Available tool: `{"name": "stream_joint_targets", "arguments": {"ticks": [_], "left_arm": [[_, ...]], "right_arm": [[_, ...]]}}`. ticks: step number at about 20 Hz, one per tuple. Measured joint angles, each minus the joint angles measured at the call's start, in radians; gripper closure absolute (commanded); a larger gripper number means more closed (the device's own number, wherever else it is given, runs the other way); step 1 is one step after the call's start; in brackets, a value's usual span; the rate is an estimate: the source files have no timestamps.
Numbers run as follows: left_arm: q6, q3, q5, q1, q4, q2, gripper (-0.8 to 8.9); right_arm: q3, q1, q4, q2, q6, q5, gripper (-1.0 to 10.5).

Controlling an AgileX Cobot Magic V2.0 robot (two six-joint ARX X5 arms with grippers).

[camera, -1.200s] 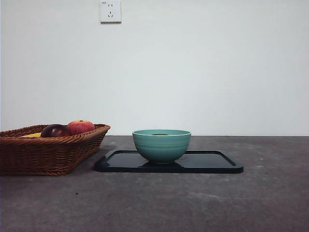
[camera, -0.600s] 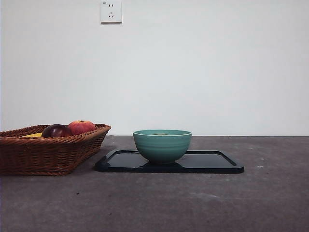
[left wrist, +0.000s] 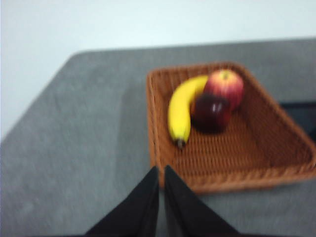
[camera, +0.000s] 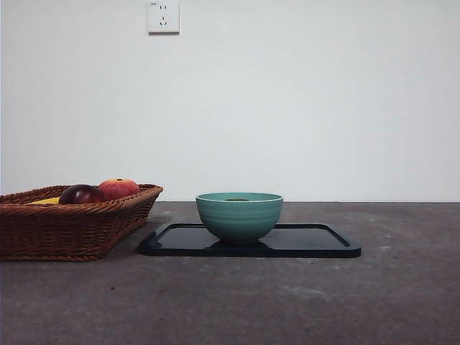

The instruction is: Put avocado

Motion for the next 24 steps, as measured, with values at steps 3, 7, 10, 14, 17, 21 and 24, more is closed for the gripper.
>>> {"name": "stream_joint_targets", "arguments": {"ticks": [3,7,10,14,17,21,24], "left_arm": [[-0.002,-0.121,0.001,0.0,0.043,-0.049,7.95],[-0.013,-0.202,0.038,0.007,0.138,-0.061,7.95],[-0.023,-0.244,0.087,0.027,0.253,-0.062,7.95],[-0.024,-0.265,0.104,0.044,0.304,-0.063,7.95],[-0.024,-0.265,0.105,0.072,0.304,-0.063,7.95],[-0.024,-0.265,0.105,0.088,0.304,-0.063,7.95],[-0.025,-0.265,0.105,0.088,0.304,-0.063,7.95]], "right_arm": [[0.0,0.0,0.0,0.0,0.0,0.0,9.3],[0.0,0.0,0.0,0.0,0.0,0.0,9.3],[0.0,0.0,0.0,0.0,0.0,0.0,9.3],[0.0,0.0,0.0,0.0,0.0,0.0,9.3],[0.0,0.0,0.0,0.0,0.0,0.0,9.3],[0.0,0.0,0.0,0.0,0.0,0.0,9.3],[0.0,0.0,0.0,0.0,0.0,0.0,9.3]]}}
